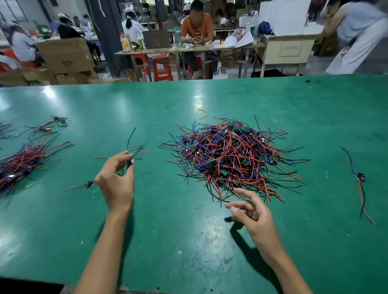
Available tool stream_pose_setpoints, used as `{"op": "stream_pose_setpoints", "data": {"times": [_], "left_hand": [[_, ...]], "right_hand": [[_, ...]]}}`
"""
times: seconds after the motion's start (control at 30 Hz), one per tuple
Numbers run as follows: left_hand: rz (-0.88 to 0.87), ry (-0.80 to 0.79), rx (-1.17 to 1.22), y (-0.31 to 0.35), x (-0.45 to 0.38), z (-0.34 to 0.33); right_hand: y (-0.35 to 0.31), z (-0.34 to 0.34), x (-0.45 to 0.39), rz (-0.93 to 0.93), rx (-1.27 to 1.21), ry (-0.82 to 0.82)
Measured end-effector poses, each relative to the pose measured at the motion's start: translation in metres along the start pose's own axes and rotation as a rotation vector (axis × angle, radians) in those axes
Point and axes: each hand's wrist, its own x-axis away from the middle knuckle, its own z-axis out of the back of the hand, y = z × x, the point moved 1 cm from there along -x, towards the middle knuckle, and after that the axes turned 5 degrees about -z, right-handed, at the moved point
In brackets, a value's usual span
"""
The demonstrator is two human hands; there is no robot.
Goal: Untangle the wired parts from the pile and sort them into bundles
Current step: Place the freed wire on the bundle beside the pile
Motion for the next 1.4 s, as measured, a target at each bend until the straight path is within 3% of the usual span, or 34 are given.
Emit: {"op": "stream_pose_setpoints", "data": {"times": [0.03, 0.17, 0.23, 0.33, 0.53, 0.63, 0.8, 0.93, 1.23, 1.3, 1.4], "left_hand": [[-0.020, -0.069, -0.116, -0.016, 0.002, 0.000], [0.184, -0.491, -0.512, -0.042, 0.027, -0.008], [0.118, -0.486, -0.619, -0.035, 0.035, -0.019], [-0.021, -0.412, -0.519, -0.003, 0.039, -0.048], [-0.010, -0.626, -0.595, 0.031, 0.043, -0.111], [0.058, -0.550, -0.489, 0.036, 0.048, -0.110], [0.417, -0.435, 0.168, 0.065, 0.068, -0.086], [0.477, -0.478, 0.442, 0.095, 0.098, -0.064], [0.162, -0.879, 0.352, 0.119, 0.157, -0.051], [0.059, -0.823, 0.251, 0.115, 0.153, -0.050], [0.012, -0.553, 0.206, 0.112, 0.141, -0.048]], "right_hand": [[0.000, 0.001, 0.000, -0.001, 0.007, 0.004], [0.000, 0.002, 0.000, 0.000, 0.019, -0.002], [0.000, 0.001, 0.000, 0.002, 0.007, 0.000], [-0.002, 0.000, 0.000, -0.007, -0.001, -0.001], [-0.002, 0.000, 0.000, -0.001, 0.002, 0.005], [-0.002, 0.000, 0.001, 0.008, 0.028, 0.001], [0.000, 0.001, -0.003, 0.015, 0.058, 0.002], [0.002, -0.002, -0.005, 0.003, 0.050, 0.005], [-0.002, -0.006, -0.004, -0.017, 0.041, -0.009], [-0.002, -0.004, -0.003, -0.004, 0.027, -0.007], [-0.004, -0.002, -0.002, -0.021, -0.058, -0.011]]}}
